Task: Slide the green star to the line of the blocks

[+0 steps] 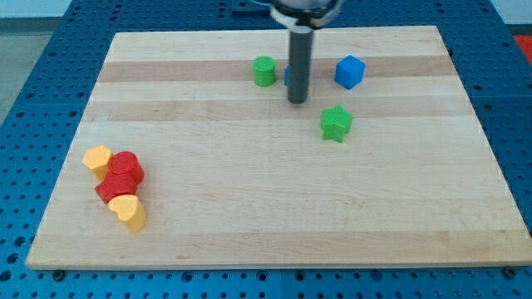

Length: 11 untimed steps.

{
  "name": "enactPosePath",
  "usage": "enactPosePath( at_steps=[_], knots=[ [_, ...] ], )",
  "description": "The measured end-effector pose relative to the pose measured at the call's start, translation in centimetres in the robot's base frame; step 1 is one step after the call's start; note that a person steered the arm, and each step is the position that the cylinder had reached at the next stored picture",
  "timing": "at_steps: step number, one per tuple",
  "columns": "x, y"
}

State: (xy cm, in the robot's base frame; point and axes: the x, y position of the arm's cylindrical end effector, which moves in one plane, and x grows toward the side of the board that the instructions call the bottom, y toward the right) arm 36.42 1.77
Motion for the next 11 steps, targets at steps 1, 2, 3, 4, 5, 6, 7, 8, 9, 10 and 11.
enactPosePath(
  at_steps=[1,2,3,4,5,6,7,8,9,10,11],
  knots=[
    [3.6,0.1],
    [5.1,0.3],
    [6.5,0.5],
    [6.8,1.0],
    [6.8,3.0],
    [6.8,7.3],
    [6.7,9.5],
    [8.0,9.4],
    [9.1,9.4],
    [9.1,10.8],
    [9.1,14.3]
  ],
)
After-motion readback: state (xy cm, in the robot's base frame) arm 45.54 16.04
